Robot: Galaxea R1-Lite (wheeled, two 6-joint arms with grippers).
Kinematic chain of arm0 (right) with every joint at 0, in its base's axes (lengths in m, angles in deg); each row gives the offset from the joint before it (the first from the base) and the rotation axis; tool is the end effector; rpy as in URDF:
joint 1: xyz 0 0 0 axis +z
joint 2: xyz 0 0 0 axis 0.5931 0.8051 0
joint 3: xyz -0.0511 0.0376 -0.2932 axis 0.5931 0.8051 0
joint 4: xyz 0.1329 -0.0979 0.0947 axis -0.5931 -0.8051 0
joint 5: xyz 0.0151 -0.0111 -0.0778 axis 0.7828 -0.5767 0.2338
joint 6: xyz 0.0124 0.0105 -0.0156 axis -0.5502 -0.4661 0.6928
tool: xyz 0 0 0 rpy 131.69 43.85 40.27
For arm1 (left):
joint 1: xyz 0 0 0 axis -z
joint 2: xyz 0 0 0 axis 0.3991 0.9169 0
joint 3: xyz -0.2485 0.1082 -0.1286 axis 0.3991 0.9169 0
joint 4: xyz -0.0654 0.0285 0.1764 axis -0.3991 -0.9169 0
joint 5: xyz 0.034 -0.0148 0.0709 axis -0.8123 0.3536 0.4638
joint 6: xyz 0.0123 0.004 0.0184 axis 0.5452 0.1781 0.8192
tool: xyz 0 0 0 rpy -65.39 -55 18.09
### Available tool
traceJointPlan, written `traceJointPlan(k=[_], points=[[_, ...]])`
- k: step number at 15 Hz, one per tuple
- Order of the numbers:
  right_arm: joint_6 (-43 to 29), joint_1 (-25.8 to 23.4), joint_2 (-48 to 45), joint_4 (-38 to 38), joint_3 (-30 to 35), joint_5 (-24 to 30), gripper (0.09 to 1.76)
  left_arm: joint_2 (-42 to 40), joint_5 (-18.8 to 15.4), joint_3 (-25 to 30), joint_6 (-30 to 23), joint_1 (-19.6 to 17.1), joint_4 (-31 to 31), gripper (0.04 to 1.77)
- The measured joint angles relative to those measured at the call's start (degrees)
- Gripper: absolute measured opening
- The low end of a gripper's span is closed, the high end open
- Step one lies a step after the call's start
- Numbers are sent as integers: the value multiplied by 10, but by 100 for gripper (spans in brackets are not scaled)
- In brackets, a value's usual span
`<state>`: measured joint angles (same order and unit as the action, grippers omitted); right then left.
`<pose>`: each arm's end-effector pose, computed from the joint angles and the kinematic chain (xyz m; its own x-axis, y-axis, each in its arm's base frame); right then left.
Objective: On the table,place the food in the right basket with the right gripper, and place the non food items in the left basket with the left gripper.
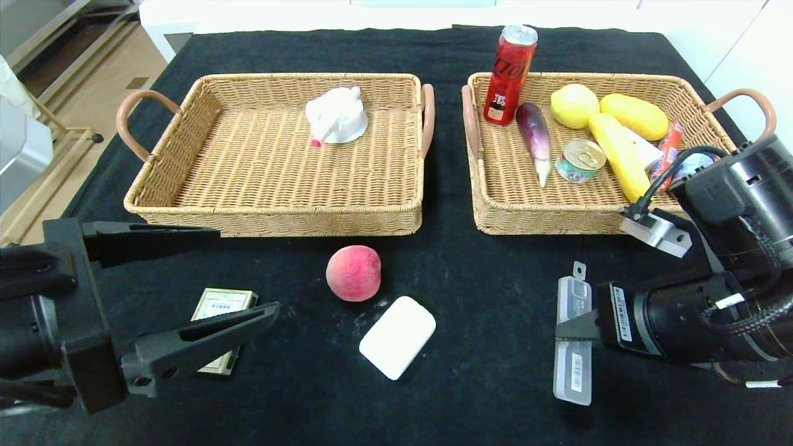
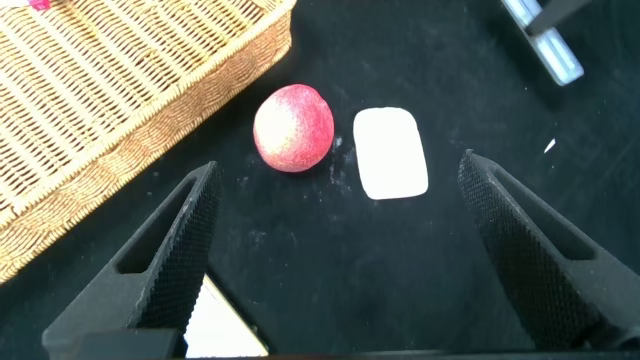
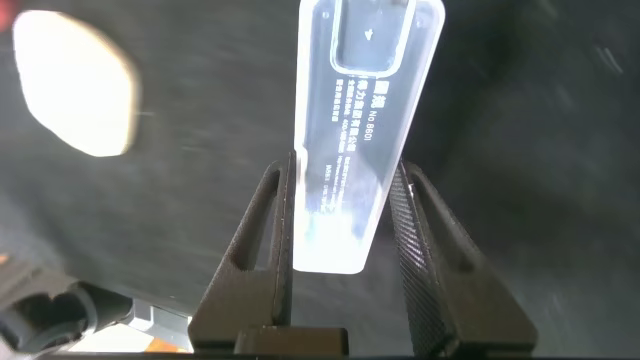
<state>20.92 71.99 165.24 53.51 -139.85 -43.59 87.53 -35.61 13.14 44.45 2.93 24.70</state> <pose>0.1986 0.1427 0.2379 0.5302 0.4006 -0.7473 -0.0671 0.8984 0.4340 0.1280 -0.0693 0.2787 0.7453 -0.6262 -0.2289 0.6656 0.7186 0.2013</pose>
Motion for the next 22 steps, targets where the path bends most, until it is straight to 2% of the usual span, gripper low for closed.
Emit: traceJointPlan(k=[5,7,14,22], points=[[70,33,-2,105,-15,2,68,-5,0,-1,0,0,0,172],[86,38,4,119,-40,3,68,-7,0,-2,0,0,0,172],[142,44,67,124,-187,2,68,-9,0,0,-1,0,-1,172],[165,45,166,143,-367,2,68,-10,1,1,-1,0,-3,172]])
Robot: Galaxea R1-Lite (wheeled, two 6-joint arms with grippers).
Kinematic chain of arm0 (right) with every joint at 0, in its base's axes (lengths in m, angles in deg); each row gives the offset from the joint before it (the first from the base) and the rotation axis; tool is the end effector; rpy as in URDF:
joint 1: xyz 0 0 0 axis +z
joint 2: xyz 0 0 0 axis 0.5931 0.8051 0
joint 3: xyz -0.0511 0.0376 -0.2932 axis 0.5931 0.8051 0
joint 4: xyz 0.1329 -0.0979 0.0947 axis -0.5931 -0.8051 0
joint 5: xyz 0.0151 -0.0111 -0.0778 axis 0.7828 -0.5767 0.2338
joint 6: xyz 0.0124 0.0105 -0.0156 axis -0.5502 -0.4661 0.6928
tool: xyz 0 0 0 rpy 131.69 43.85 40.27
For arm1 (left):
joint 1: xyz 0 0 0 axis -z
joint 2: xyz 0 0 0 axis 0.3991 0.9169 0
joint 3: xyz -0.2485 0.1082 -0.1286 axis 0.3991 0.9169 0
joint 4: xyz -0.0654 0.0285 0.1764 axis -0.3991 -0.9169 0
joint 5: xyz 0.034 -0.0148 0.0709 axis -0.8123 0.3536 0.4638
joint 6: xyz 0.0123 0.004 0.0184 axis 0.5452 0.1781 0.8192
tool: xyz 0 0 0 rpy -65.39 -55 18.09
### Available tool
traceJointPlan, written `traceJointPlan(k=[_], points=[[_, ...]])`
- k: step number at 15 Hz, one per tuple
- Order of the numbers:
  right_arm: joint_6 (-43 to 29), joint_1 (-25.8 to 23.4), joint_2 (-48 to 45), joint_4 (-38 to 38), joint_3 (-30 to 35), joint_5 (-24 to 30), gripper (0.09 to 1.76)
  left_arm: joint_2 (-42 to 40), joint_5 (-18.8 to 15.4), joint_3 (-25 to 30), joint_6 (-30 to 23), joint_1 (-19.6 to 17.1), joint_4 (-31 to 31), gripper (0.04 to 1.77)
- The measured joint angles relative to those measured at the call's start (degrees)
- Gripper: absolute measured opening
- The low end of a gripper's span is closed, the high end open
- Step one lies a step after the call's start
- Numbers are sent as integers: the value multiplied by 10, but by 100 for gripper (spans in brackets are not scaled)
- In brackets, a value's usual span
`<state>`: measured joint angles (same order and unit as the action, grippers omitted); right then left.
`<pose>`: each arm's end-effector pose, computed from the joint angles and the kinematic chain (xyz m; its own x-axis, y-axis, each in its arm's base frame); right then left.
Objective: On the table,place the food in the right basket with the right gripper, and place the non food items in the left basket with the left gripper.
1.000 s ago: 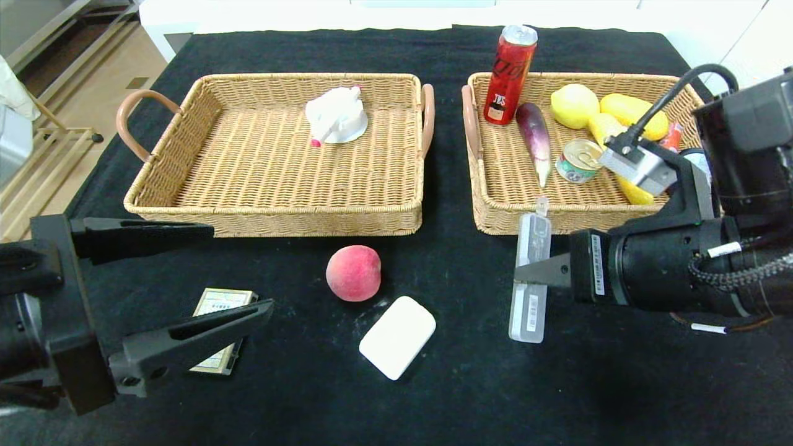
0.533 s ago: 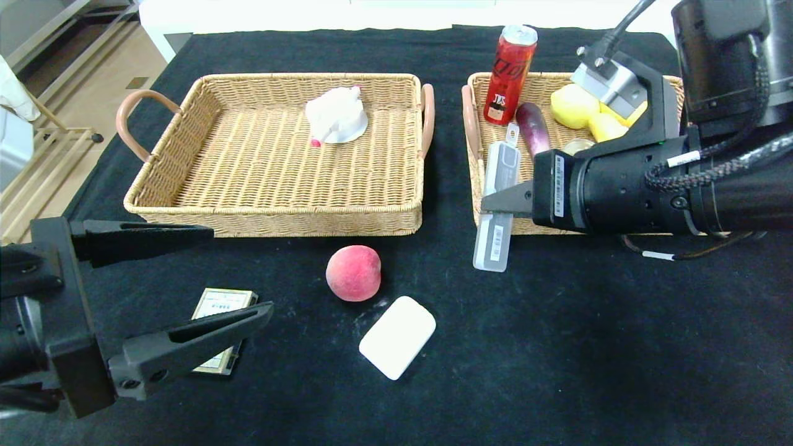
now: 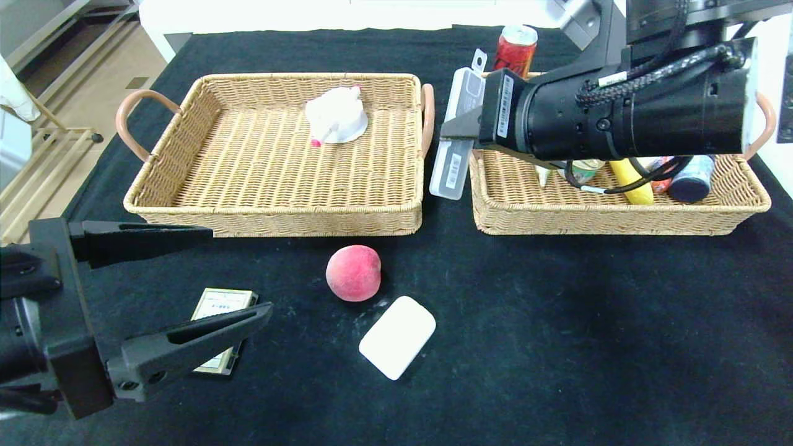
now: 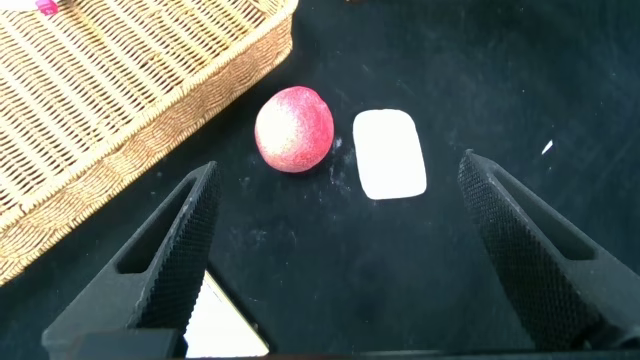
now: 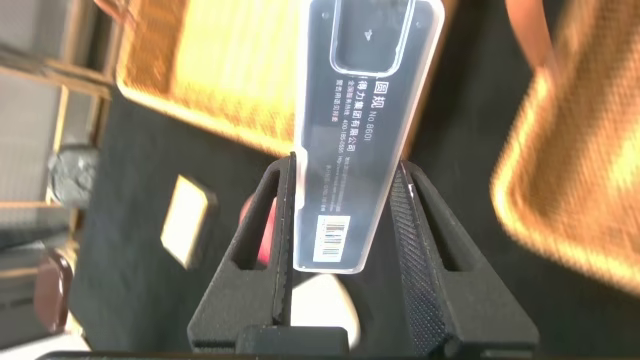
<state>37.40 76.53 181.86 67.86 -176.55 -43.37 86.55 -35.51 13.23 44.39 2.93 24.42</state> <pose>0.2638 0.2232 0.3454 0.7283 0.6416 -0.2408 -0.5342 0.7516 0.3870 0.1236 -0.0671 0.2802 0.7485 -0.6259 -0.2189 0.6624 0.7210 0.2036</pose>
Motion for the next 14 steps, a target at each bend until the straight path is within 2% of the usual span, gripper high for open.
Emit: traceJointPlan(k=[2,4,14], points=[[6,2,33,3,-54,1,68,-1,0,0,0,0,0,172],[29,9,60,36,-76,7,68,-1,0,0,0,0,0,172],[132,27,122,133,-82,5,68,0,0,1,0,0,2,172]])
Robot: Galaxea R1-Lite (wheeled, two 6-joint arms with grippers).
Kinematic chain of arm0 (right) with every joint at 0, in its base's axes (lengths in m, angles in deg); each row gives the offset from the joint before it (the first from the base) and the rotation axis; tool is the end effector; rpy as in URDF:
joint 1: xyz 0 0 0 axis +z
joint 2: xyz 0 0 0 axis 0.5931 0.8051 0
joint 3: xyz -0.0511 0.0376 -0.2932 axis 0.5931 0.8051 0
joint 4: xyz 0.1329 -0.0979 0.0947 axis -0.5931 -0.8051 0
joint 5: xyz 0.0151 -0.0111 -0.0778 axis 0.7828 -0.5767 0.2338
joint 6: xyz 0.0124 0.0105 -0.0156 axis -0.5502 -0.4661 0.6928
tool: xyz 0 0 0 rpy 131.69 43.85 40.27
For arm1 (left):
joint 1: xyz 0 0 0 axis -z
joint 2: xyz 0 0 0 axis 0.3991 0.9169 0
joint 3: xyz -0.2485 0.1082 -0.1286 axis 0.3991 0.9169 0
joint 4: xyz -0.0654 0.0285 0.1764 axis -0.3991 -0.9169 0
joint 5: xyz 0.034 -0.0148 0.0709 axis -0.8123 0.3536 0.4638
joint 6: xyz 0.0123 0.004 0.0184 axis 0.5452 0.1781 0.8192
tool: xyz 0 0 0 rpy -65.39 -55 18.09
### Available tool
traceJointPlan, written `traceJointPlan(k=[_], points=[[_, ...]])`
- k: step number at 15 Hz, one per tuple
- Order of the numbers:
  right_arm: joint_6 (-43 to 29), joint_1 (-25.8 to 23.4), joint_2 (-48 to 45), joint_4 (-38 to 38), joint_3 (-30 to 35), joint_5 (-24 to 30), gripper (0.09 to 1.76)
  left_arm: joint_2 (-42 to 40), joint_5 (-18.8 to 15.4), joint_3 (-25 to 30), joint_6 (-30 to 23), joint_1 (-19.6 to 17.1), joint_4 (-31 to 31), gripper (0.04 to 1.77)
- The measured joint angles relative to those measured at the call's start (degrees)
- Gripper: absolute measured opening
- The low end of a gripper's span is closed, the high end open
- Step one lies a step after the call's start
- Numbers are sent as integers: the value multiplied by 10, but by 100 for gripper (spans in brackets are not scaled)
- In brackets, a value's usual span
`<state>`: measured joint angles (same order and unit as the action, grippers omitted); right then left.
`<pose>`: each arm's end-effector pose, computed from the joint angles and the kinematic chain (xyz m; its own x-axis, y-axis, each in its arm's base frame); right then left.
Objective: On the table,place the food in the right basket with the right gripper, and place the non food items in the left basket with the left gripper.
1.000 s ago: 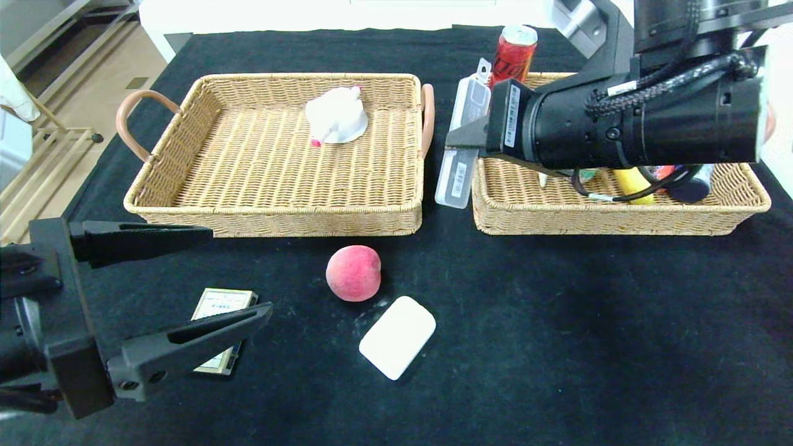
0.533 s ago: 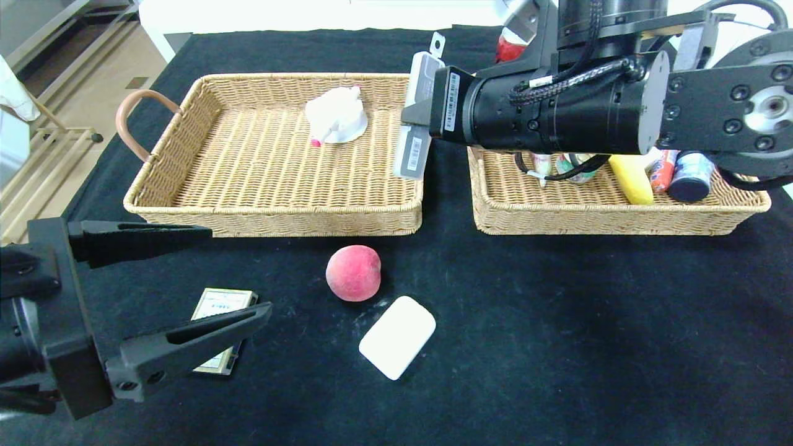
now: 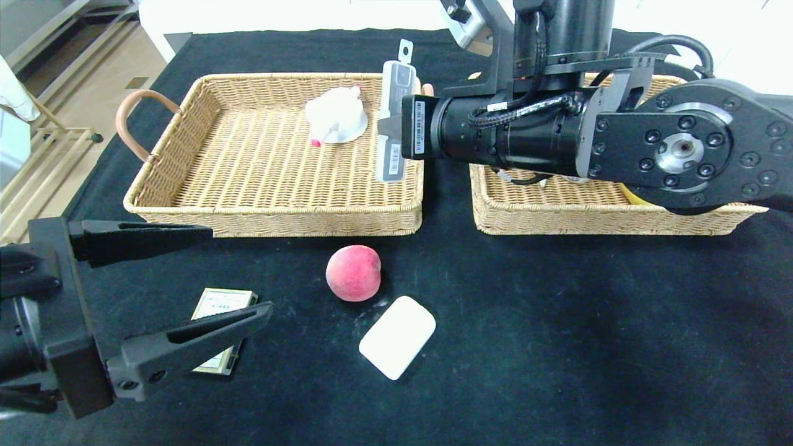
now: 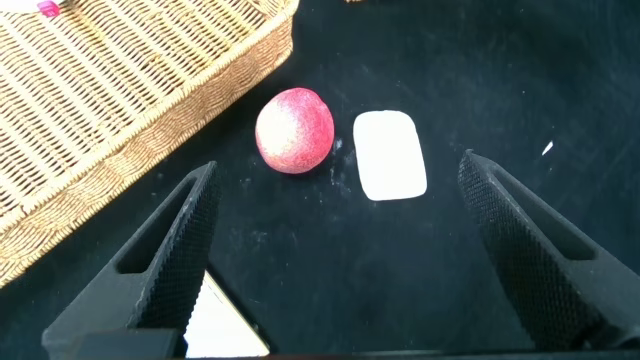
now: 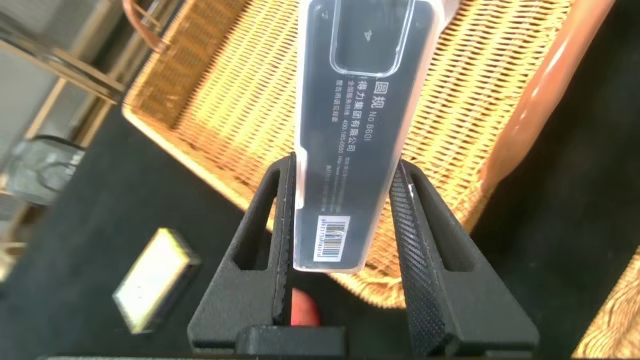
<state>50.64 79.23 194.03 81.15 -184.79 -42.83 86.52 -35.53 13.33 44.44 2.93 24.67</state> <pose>0.3023 0.2814 0.3279 0.7099 0.6998 -0.0797 -0.6811 0.7110 0.1749 0.1236 -0.0671 0.2802 0.7489 -0.6265 -0.2159 0.6621 0.7208 0.2052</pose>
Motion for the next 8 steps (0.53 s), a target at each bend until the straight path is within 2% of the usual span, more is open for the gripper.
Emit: traceJointPlan(k=[8], points=[[85,-3,30,44,0,-13,68,0,-1,1,0,0,0,172]])
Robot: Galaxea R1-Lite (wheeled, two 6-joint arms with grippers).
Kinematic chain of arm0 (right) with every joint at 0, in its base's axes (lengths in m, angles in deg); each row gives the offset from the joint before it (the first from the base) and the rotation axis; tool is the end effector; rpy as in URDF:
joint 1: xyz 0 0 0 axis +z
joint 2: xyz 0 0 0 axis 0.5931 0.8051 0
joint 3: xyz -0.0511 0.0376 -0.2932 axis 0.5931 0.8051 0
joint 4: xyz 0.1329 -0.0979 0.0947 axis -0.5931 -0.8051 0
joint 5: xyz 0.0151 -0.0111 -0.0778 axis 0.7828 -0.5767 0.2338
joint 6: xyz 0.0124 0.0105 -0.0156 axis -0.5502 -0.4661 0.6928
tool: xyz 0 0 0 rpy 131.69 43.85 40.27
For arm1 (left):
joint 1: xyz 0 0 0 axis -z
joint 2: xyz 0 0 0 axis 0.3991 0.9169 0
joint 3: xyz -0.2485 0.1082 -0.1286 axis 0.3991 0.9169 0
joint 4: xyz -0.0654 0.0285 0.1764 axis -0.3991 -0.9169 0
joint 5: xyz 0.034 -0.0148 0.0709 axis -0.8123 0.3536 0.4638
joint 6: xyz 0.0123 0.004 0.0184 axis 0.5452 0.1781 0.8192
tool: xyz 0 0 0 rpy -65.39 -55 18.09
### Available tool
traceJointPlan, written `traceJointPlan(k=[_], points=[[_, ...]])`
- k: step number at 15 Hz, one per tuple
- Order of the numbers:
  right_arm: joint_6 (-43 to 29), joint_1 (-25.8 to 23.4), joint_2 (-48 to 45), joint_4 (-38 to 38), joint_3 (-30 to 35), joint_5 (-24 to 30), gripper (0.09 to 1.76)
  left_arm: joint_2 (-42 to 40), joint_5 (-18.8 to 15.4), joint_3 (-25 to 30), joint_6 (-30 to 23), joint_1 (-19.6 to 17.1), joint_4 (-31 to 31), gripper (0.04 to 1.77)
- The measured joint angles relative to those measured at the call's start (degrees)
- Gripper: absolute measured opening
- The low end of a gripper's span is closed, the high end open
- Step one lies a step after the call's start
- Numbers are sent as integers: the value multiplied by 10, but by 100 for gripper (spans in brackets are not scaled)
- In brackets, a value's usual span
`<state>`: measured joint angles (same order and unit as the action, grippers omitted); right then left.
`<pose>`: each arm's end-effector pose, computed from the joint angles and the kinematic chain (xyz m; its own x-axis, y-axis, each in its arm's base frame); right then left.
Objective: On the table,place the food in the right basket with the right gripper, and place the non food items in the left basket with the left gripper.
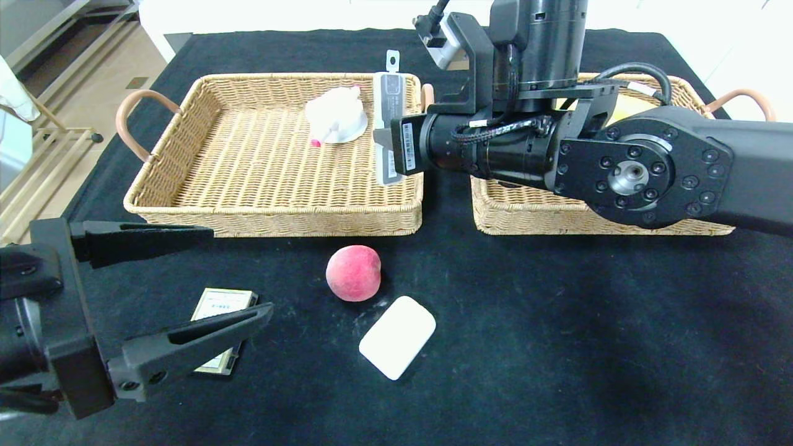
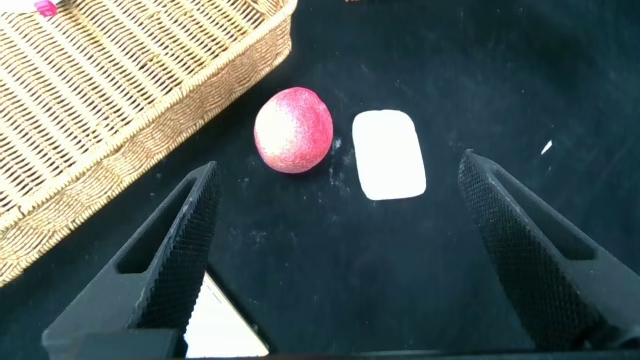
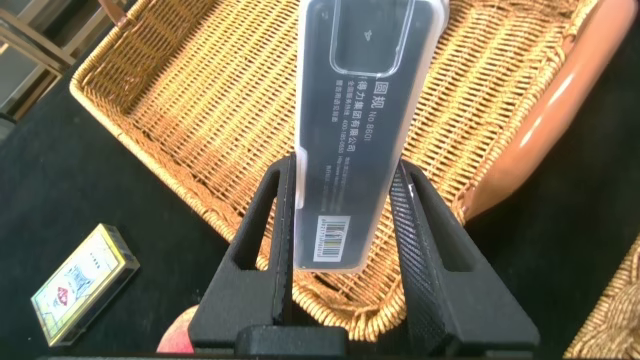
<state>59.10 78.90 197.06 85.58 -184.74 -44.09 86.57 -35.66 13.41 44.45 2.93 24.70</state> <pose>0.3172 0.2911 0.3133 0.7303 0.6808 -0.0563 -0.6806 0.7322 0.0267 0.1238 -0.0673 0.2798 0.7471 -0.6281 -0.2175 0.6641 0.7192 0.2044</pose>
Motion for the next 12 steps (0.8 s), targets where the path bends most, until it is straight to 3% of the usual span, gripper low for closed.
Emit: traceJointPlan(k=[1,5,12], points=[[1,0,1,1,0,0,68,0,0,0,0,0,0,172],[1,-1,4,0,1,0,111,0,0,0,0,0,0,172],[1,-5,1,0,6,5,146,1,-1,0,0,0,0,172]])
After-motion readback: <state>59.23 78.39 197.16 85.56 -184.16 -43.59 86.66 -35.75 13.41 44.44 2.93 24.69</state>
